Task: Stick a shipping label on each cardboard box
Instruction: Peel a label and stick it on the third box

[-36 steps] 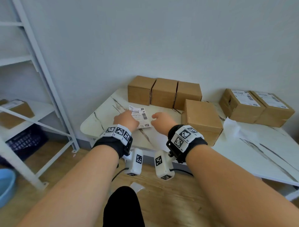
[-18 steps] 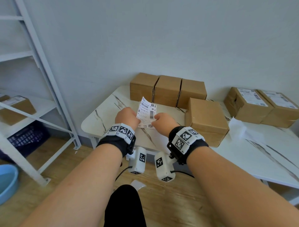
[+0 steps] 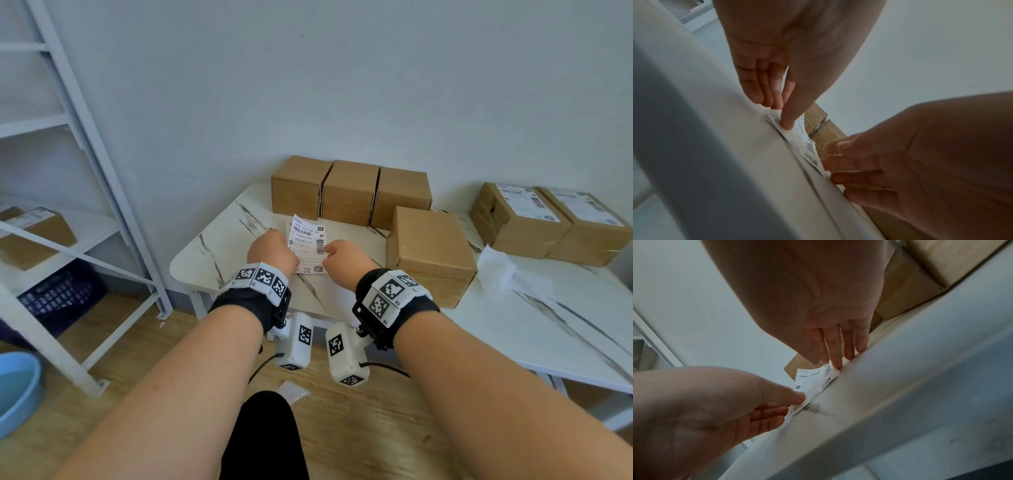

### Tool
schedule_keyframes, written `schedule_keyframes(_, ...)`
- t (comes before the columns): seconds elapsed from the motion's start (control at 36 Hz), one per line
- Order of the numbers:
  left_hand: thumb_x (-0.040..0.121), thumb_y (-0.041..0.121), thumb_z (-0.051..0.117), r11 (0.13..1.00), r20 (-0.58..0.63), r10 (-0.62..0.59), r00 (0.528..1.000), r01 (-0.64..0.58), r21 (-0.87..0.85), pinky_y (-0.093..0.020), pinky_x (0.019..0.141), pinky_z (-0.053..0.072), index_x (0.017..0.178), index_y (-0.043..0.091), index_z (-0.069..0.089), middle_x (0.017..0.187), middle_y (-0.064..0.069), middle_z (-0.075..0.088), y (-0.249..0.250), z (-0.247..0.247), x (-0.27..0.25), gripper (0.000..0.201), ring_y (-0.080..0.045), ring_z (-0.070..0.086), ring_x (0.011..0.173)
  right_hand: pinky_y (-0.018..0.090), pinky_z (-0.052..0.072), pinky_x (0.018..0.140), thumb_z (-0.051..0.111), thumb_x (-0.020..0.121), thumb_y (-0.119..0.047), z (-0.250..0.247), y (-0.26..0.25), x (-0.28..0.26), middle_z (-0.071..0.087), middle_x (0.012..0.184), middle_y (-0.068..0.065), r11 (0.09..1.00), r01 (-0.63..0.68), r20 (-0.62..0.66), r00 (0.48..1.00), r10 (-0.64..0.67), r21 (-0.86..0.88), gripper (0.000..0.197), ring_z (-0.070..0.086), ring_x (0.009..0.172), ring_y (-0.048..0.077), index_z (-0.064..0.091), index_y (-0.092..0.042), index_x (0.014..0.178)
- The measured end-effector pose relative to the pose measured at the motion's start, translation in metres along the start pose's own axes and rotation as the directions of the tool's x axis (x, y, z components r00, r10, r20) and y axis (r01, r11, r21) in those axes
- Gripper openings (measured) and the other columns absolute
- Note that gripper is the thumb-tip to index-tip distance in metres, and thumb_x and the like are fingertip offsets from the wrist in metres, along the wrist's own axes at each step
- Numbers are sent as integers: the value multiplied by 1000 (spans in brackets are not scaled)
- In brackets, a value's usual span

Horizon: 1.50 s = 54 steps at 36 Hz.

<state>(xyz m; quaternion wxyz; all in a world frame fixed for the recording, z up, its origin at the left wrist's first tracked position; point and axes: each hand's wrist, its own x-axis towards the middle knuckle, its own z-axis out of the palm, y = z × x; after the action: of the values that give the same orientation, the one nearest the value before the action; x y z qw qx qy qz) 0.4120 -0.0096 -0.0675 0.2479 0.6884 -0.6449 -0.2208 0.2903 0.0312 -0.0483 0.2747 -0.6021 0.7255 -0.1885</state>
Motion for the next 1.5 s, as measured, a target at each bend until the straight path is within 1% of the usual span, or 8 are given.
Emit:
schedule_keyframes(0.19, 82, 13, 72, 999, -16, 34, 999, -34, -24, -28, 71, 44, 85, 10, 65, 103, -11, 69, 2, -4, 1, 8, -28, 63, 94, 24, 44, 80, 44, 97, -8, -2, 0, -2, 57, 132, 9, 1000, 10, -1, 1000, -10, -2, 39, 57, 115, 24, 49, -9, 135)
schedule_keyframes(0.5, 89, 17, 62, 972, -104, 66, 992, -87, -218, -32, 83, 51, 102, 12, 69, 108, -7, 69, 1, -17, 2, 16, -24, 64, 96, 24, 42, 79, 42, 99, -7, -18, 0, -12, 55, 134, 9, 995, 38, -34, 999, -35, 89, 36, 56, 112, 21, 49, -8, 134)
schedule_keyframes(0.64, 92, 15, 59, 870, -144, 86, 986, -145, -472, -37, 86, 55, 104, 12, 68, 106, -5, 69, 19, -28, -6, 15, -21, 64, 94, 12, 37, 54, 45, 100, -14, -39, -1, -18, 58, 130, 3, 968, 118, -178, 981, -79, 223, 39, 47, 69, -2, 44, -12, 139)
schedule_keyframes(0.83, 93, 12, 56, 728, -61, 125, 990, -133, -673, -31, 74, 58, 89, 13, 66, 95, -5, 71, 62, -39, -21, 11, -19, 68, 85, 21, 46, 72, 51, 98, -18, -84, 4, -30, 62, 118, 1, 887, 211, -422, 906, -20, 411, 39, 56, 85, 8, 46, -11, 136)
schedule_keyframes(0.89, 92, 12, 55, 715, -37, 142, 989, -128, -687, -32, 72, 58, 91, 11, 65, 97, -8, 71, 73, -37, -27, 10, -23, 68, 88, 18, 46, 63, 54, 96, -18, -96, 10, -33, 64, 111, -1, 858, 232, -477, 879, 18, 459, 44, 60, 84, 9, 44, -12, 138)
schedule_keyframes(1.06, 90, 13, 57, 725, 20, 228, 974, -155, -671, -20, 61, 49, 93, 7, 67, 97, -6, 71, 101, -21, -42, 12, -15, 66, 84, 32, 59, 77, 55, 92, -5, -119, 38, -45, 67, 102, 1, 820, 294, -549, 836, 28, 490, 33, 68, 86, 15, 52, -14, 123)
schedule_keyframes(1.14, 88, 18, 63, 728, 34, 300, 953, -205, -654, -34, 77, 55, 98, 5, 68, 96, -6, 72, 116, -14, -48, 17, -21, 69, 91, 27, 59, 70, 57, 92, -4, -126, 51, -52, 67, 96, 0, 822, 314, -561, 828, 7, 474, 24, 67, 81, 14, 54, -16, 112)
schedule_keyframes(1.5, 96, 23, 54, 746, 32, 476, 879, -385, -543, -41, 80, 58, 100, 12, 69, 94, 0, 73, 170, 11, -61, 19, -18, 71, 85, 26, 57, 69, 64, 87, -7, -145, 109, -62, 72, 88, 9, 791, 314, -558, 829, 40, 525, 7, 67, 74, 17, 61, -8, 93)
